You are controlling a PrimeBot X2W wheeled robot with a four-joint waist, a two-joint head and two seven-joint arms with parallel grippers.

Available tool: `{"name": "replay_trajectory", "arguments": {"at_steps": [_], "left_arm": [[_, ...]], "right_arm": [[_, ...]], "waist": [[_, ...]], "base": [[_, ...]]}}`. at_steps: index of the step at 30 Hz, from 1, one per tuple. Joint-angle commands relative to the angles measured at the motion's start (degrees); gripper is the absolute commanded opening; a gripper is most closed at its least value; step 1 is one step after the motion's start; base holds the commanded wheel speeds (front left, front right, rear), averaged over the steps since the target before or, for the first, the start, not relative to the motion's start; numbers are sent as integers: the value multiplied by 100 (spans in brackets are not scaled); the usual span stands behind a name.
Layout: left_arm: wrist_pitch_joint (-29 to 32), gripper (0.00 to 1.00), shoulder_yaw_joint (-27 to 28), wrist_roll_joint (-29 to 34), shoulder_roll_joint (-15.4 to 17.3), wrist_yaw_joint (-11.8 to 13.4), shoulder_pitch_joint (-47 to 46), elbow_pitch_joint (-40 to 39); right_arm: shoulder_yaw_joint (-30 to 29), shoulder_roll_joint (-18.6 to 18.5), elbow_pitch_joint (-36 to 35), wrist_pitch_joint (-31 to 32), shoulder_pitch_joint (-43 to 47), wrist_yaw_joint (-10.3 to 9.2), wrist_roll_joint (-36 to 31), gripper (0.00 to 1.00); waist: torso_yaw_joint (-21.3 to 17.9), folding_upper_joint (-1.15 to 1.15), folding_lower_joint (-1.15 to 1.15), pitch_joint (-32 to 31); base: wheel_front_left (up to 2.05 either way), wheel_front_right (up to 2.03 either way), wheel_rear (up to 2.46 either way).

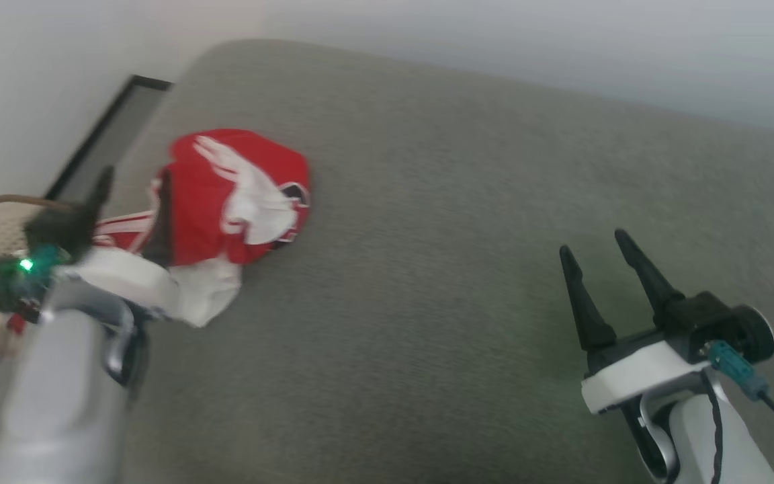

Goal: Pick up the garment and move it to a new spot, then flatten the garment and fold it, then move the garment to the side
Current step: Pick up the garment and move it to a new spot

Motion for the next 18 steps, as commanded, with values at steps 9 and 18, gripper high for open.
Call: {"name": "replay_trajectory", "arguments": {"at_steps": [9, 18], "left_arm": [[1614, 100, 41, -1388, 886, -52, -1672, 2676], [3688, 100, -282, -2366, 1171, -55, -2140, 3356]], "right_arm": [[4, 79, -159, -12, -362, -8, 29, 100], [20, 23, -356, -12, -579, -8, -43, 100]], "waist": [[-1213, 0, 0, 860], [-1577, 0, 0, 1440]], "base": [[0, 0, 0], [0, 0, 0]]}}
